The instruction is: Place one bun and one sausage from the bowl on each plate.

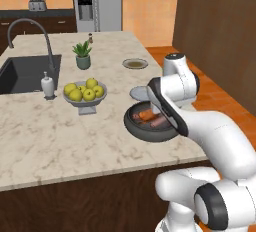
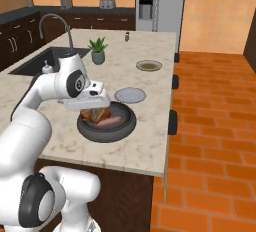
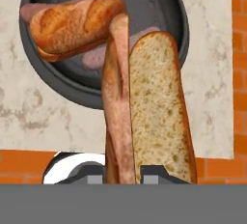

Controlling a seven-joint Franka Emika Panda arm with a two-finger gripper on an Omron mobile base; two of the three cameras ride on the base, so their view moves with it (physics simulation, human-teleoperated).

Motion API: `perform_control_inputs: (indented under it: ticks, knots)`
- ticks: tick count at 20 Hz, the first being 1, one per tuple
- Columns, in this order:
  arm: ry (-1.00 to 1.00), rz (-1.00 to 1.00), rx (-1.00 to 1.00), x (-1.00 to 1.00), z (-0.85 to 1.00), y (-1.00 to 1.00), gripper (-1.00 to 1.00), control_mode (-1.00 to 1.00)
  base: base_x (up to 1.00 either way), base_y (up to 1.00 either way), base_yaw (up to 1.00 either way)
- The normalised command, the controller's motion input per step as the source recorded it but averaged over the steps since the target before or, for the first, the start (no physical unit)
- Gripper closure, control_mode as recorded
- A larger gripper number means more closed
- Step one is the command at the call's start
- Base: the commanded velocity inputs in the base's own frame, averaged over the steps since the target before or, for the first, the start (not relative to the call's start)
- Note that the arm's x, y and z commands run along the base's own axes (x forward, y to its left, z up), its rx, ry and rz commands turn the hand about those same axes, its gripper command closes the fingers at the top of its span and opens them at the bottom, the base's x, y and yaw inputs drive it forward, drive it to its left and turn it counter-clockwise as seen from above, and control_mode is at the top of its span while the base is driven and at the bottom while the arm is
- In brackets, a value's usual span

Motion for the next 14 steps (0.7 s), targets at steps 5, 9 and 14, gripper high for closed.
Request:
perform_control_inputs:
  ticks: [5, 9, 14]
  knots:
    - [0.00, -0.26, 0.18, -0.37, 0.14, 0.00, 1.00, -1.00, 0.00, 0.00, 0.00]
    - [0.00, -0.09, 0.09, -0.40, 0.00, -0.03, 1.00, -1.00, 0.00, 0.00, 0.00]
    - [0.00, 0.00, 0.01, -0.05, 0.00, -0.02, 1.00, -1.00, 0.00, 0.00, 0.00]
